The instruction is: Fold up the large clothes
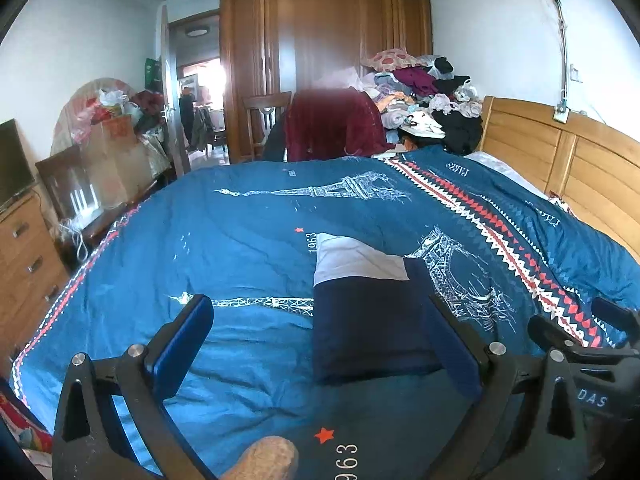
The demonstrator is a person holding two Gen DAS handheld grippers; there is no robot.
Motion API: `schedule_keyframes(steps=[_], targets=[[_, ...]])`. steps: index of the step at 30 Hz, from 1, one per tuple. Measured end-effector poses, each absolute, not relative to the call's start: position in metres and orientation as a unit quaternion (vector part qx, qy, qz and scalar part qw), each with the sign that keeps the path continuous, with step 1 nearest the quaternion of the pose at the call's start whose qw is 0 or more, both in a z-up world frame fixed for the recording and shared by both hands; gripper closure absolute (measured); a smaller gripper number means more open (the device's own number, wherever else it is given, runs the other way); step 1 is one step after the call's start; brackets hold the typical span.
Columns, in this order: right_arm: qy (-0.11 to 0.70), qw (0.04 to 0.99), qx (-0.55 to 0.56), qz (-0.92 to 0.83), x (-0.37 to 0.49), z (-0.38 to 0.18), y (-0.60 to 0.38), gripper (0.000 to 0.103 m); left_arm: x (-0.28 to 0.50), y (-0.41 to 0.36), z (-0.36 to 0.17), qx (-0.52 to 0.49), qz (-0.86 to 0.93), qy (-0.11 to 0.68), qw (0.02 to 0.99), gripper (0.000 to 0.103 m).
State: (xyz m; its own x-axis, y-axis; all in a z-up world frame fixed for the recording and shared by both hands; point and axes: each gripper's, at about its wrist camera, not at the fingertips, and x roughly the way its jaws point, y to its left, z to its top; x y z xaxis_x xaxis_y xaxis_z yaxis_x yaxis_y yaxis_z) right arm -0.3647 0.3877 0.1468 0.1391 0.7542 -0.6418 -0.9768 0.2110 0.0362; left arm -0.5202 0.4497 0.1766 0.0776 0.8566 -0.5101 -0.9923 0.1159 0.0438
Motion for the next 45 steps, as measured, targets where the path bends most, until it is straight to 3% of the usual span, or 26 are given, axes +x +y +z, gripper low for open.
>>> schedule_keyframes(steps=[45], targets=[[0.280,0.723,-0.199,0.600,-0.3689,0.1491,0.3819,0.000,-0.5136,0.4451,0.1761,-0.161,0.633,0.220,0.725,0.000]])
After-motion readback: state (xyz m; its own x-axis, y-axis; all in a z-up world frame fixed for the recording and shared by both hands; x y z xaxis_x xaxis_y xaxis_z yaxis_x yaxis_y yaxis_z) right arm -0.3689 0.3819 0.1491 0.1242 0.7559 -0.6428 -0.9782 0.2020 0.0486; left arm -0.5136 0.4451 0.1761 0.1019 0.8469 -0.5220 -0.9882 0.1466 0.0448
